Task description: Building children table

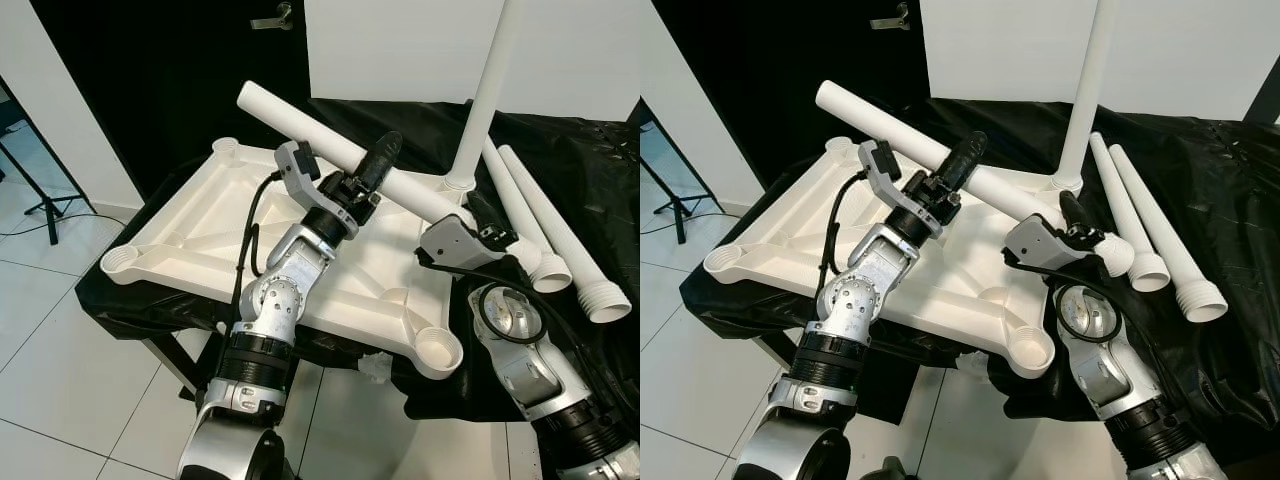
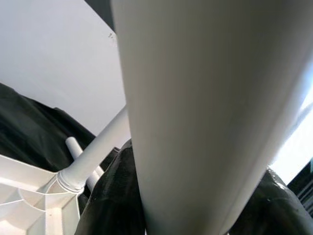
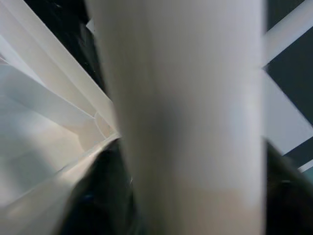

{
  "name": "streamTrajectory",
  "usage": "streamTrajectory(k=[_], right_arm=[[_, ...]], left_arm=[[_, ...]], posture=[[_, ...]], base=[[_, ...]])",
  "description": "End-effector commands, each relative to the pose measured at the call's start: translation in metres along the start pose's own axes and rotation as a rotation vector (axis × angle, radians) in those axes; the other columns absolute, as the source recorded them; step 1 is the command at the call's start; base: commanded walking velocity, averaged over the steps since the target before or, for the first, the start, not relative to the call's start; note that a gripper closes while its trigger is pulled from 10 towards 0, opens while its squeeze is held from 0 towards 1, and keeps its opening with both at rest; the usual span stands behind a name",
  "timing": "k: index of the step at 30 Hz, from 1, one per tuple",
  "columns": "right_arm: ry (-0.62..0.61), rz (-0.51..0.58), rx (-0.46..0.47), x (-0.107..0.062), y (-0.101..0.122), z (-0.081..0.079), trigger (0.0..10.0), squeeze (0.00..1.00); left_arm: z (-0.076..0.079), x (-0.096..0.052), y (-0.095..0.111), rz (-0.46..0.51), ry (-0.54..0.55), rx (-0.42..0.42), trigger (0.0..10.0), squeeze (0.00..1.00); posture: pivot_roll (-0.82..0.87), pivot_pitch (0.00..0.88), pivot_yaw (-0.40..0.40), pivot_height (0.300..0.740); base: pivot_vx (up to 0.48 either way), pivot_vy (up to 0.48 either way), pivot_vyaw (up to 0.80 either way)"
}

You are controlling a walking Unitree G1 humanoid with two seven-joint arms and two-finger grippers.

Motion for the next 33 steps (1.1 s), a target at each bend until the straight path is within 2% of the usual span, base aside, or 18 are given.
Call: streamTrajectory(k=[1, 2, 3, 4, 5, 6, 9, 11, 15, 17, 18, 19, 20, 24, 33], right_arm=[[0.075, 0.005, 0.057, 0.000, 0.005, -0.008, 10.0, 1.00], [0.075, 0.005, 0.057, 0.000, 0.005, -0.008, 10.0, 1.00], [0.118, 0.017, 0.098, 0.000, 0.011, -0.009, 10.0, 1.00], [0.185, 0.047, 0.174, 0.000, 0.020, -0.009, 10.0, 0.00], [0.185, 0.047, 0.174, 0.000, 0.020, -0.009, 10.0, 0.00], [0.231, 0.072, 0.225, -0.001, 0.027, -0.008, 10.0, 0.00], [0.231, 0.072, 0.225, -0.001, 0.027, -0.008, 10.0, 0.00], [0.298, 0.075, 0.304, 0.002, 0.030, 0.004, 10.0, 0.00], [0.388, 0.051, 0.341, 0.002, 0.023, 0.011, 10.0, 0.00], [0.388, 0.051, 0.341, 0.002, 0.023, 0.011, 10.0, 0.00], [0.415, 0.045, 0.351, 0.002, 0.021, 0.012, 8.0, 0.00], [0.446, 0.031, 0.360, 0.000, 0.017, 0.012, 3.3, 0.00], [0.467, 0.018, 0.368, -0.002, 0.013, 0.010, 0.0, 0.00], [0.526, -0.013, 0.384, -0.008, 0.005, 0.003, 0.0, 0.00], [0.541, -0.023, 0.418, -0.008, 0.009, 0.001, 0.0, 0.00]], left_arm=[[0.030, 0.008, -0.010, -0.029, -0.268, -0.045, 0.0, 0.00], [0.030, 0.008, -0.010, -0.029, -0.268, -0.045, 0.0, 0.00], [0.030, 0.008, -0.011, -0.036, -0.270, -0.037, 0.0, 0.00], [0.030, 0.007, -0.013, -0.045, -0.274, -0.030, 0.0, 0.00], [0.030, 0.007, -0.013, -0.045, -0.274, -0.030, 0.0, 0.00], [0.031, 0.007, -0.014, -0.051, -0.276, -0.026, 0.0, 0.00], [0.031, 0.007, -0.014, -0.051, -0.276, -0.026, 0.0, 0.00], [0.033, 0.008, -0.016, -0.055, -0.283, -0.026, 0.0, 0.00], [0.033, 0.009, -0.016, -0.057, -0.284, -0.022, 0.0, 0.00], [0.033, 0.009, -0.016, -0.057, -0.284, -0.022, 0.0, 0.00], [0.033, 0.009, -0.017, -0.059, -0.282, -0.020, 0.0, 0.00], [0.033, 0.009, -0.017, -0.060, -0.282, -0.018, 0.0, 0.00], [0.033, 0.009, -0.017, -0.060, -0.281, -0.017, 0.0, 0.00], [0.034, 0.009, -0.016, -0.057, -0.283, -0.017, 0.0, 0.00], [0.034, 0.009, -0.014, -0.051, -0.279, -0.018, 0.0, 0.00]], posture=[[0.09, 0.000, 0.049, 0.740], [0.09, 0.000, 0.049, 0.740], [0.09, 0.000, 0.050, 0.740], [0.09, 0.000, 0.050, 0.740], [0.09, 0.000, 0.050, 0.740], [0.09, 0.000, 0.050, 0.740], [0.09, 0.000, 0.050, 0.740], [0.08, 0.000, 0.046, 0.740], [0.08, 0.000, 0.046, 0.740], [0.08, 0.000, 0.046, 0.740], [0.08, 0.000, 0.046, 0.740], [0.08, 0.000, 0.043, 0.740], [0.08, 0.000, 0.043, 0.740], [0.08, 0.000, 0.044, 0.740], [0.08, 0.000, 0.052, 0.740]], base=[[0.000, 0.000, 0.00], [0.000, 0.000, 0.00], [0.000, 0.000, 0.00], [0.000, 0.000, 0.00], [0.000, 0.000, 0.00], [0.000, 0.000, 0.00], [0.000, 0.000, 0.00], [0.000, 0.000, 0.00], [0.000, 0.000, 0.00], [0.000, 0.000, 0.00], [0.000, 0.000, 0.00], [0.000, 0.000, 0.00], [0.000, 0.000, 0.00], [0.000, 0.000, 0.00], [0.000, 0.000, 0.00]])
Point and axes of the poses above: a point about 5 cm out from each wrist's last joint towards the gripper, its own x axis pointing out of the wrist towards the gripper, its own y axis along the axis of the wrist's last joint, z = x × y, the point moved 1 cm from there along x, pointing out of the wrist towards the gripper, and after that the axes turned 9 degrees about -x, right-handed, at the moved point
